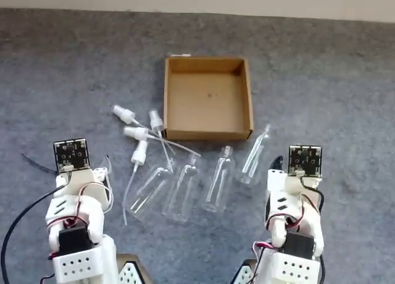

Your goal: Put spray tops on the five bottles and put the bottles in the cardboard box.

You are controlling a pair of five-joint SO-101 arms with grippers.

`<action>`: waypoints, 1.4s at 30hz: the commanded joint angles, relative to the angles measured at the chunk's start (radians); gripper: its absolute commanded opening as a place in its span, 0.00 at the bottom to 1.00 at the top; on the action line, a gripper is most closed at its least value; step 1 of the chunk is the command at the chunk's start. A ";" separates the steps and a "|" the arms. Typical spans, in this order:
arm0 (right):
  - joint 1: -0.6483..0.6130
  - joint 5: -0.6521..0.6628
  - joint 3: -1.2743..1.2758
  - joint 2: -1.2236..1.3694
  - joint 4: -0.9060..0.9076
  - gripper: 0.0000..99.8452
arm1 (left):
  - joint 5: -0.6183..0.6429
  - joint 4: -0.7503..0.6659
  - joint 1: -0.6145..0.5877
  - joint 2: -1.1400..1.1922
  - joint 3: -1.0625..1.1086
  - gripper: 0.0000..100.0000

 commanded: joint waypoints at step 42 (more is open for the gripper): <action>-0.001 -0.002 0.153 -0.027 0.476 0.06 | -0.003 0.411 0.019 0.001 0.021 0.18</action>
